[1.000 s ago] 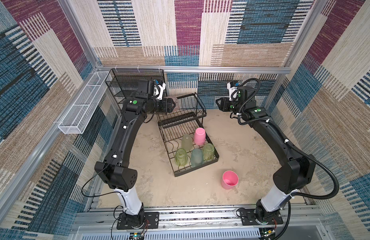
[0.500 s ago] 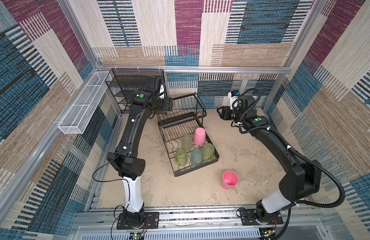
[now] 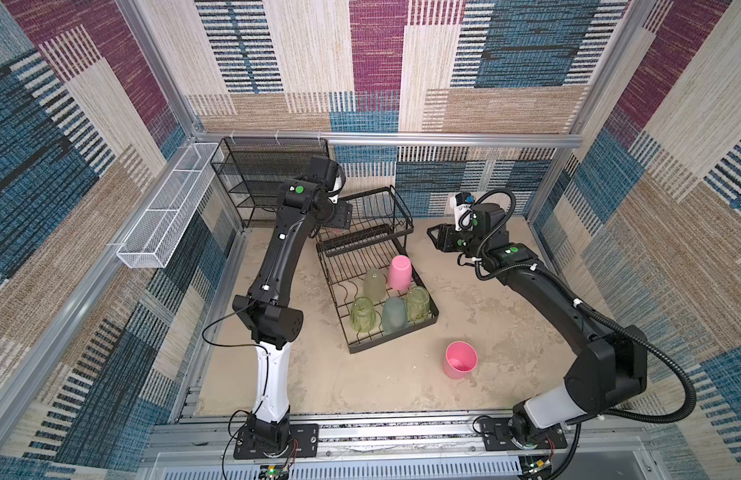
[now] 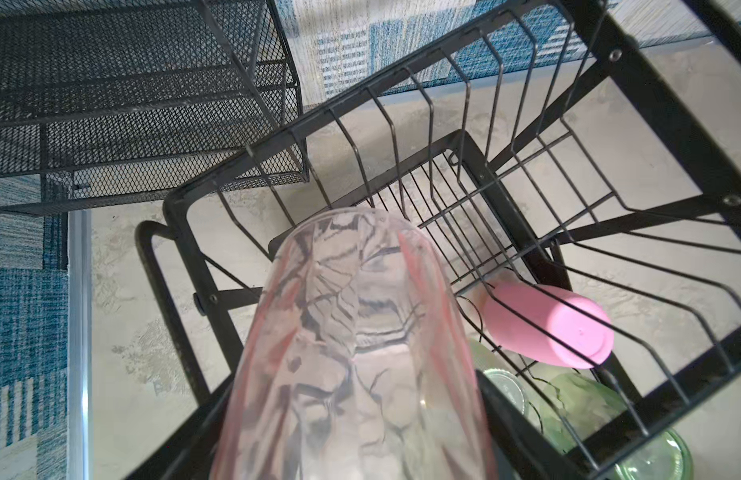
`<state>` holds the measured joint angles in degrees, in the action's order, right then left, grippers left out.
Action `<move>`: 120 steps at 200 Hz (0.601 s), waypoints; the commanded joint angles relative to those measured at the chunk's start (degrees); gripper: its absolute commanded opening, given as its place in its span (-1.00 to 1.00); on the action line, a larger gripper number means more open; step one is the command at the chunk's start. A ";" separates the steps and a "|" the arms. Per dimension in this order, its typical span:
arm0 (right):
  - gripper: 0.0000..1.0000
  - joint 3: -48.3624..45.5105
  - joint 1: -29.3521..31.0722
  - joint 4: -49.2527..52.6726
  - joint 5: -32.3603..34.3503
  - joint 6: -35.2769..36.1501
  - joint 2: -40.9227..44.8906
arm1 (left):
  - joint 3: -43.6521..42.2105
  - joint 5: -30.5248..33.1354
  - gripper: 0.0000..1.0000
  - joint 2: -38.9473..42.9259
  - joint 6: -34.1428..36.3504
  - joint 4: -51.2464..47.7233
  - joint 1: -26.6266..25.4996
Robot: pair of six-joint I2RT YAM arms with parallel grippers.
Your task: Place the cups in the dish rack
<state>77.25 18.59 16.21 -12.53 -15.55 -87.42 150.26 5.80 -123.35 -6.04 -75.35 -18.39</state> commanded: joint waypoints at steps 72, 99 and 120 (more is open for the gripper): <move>0.06 -0.34 0.19 -2.50 -1.62 0.08 -1.86 | 4.12 2.02 0.57 -5.51 3.03 -2.85 0.09; 0.06 -0.09 0.16 -2.41 -1.93 0.24 -2.57 | 4.48 2.50 0.63 -6.48 3.45 -2.87 0.33; 0.06 0.35 0.14 -2.10 -1.94 0.44 -3.10 | 4.61 2.56 0.67 -7.25 3.74 -2.84 0.65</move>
<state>76.84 18.68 15.73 -13.56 -15.51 -90.02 154.74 6.42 -129.45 -3.16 -75.79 -18.37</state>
